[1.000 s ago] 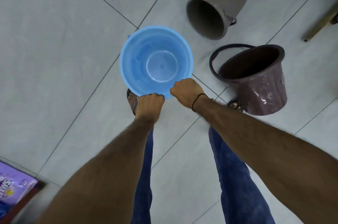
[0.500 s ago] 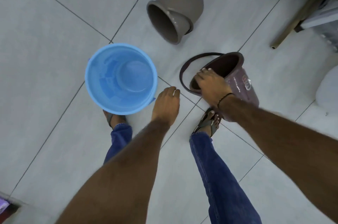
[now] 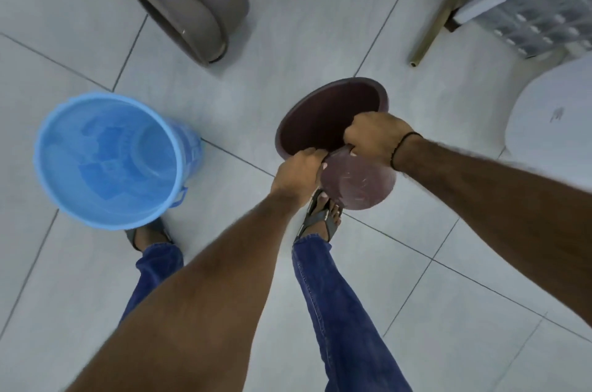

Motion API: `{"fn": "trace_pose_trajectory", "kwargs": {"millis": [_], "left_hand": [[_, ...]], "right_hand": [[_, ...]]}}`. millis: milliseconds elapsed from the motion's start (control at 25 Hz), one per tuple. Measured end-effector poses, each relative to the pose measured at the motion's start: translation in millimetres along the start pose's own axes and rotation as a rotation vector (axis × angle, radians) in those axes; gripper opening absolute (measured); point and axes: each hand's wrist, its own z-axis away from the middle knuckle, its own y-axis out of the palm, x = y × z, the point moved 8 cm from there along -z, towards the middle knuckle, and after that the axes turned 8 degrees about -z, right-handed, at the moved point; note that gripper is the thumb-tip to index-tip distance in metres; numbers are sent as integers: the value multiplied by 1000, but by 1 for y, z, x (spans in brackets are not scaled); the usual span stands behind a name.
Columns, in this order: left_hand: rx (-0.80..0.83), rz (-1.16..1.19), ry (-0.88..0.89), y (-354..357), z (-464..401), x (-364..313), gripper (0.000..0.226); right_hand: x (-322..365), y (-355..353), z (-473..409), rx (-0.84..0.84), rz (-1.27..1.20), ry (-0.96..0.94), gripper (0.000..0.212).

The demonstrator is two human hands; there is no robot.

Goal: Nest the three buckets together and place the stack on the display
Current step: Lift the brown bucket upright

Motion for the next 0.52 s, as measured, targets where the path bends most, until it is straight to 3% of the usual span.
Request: {"fn": "trace_pose_trajectory", "kwargs": {"millis": [160,360,520], "left_hand": [[-116,-306,191,-35,0,-36,25],[-57,-672,289,-21,-13,-41,28],[35,-774,321,11,-14,-27,25]], "right_hand": [[-15,-1,45,-143,-127,118,17],[-8,41,40,-185,-280,250,16],[7,86,20,-147,-367,284,15]]}}
